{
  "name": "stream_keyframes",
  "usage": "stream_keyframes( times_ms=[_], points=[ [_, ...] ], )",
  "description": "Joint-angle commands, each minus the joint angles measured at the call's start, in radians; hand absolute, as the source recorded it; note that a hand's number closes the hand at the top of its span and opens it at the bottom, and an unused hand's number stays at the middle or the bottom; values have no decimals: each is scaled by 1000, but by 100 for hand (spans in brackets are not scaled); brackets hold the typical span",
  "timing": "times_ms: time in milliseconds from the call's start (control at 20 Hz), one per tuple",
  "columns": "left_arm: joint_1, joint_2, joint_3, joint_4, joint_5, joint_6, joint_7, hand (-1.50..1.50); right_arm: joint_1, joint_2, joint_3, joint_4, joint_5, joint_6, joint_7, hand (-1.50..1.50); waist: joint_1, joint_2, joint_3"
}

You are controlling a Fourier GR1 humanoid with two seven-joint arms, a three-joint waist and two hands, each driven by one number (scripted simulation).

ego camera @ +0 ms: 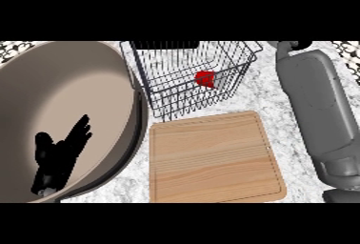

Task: Pick the can from the cutting board and place it in the basket

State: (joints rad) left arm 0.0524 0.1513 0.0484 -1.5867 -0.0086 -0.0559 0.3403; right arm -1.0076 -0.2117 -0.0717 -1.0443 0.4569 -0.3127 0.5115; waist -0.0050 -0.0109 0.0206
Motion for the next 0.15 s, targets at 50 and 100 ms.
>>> stream_keyframes(
  times_ms=[50, 100],
  points=[
    [123, -20, 14, 84, 7, 0, -20, 0, 50, -102, -56, -62, -29, 51, 37, -150, -6, 6, -21],
    [124, -16, 13, 78, 4, -2, -14, 0, 78, -127, -88, -41, -70, 81, -18, -150, 0, 10, -20]
  ],
)
